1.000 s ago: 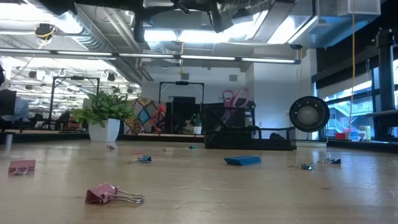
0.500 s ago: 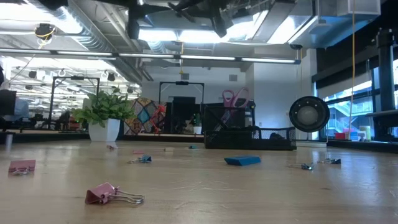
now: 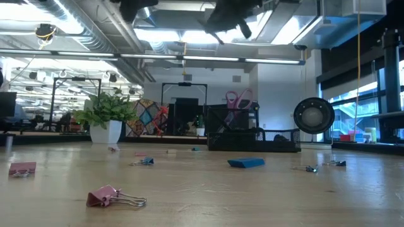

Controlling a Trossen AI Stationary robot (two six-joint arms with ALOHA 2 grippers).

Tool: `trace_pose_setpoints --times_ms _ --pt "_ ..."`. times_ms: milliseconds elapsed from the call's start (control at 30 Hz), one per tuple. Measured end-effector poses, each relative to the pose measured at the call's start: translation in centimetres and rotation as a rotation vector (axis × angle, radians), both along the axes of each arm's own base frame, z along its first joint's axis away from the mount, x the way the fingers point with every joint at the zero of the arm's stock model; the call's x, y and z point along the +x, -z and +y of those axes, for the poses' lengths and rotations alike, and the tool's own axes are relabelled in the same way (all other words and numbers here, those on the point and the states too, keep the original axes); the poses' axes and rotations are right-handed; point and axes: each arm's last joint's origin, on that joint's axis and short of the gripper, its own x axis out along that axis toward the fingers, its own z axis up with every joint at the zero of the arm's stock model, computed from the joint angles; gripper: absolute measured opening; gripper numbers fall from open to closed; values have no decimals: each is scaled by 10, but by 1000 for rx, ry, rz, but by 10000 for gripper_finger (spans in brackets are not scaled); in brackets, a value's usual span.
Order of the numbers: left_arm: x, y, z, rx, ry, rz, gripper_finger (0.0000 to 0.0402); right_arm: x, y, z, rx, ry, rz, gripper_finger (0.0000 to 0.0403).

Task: Pick and place office supplies into organizer
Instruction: Put the black pen into the black desk organizer

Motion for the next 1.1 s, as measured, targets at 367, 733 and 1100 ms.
trace_pose_setpoints --times_ms 367,733,1100 --pt "1 11 0 -530 117 -434 108 -8 59 -33 -81 42 145 44" --pt "8 27 -8 -778 422 -322 88 -18 118 -41 -157 -29 5 44" --pt "6 56 16 -937 455 -322 86 -29 147 -35 -245 -122 -1 44"
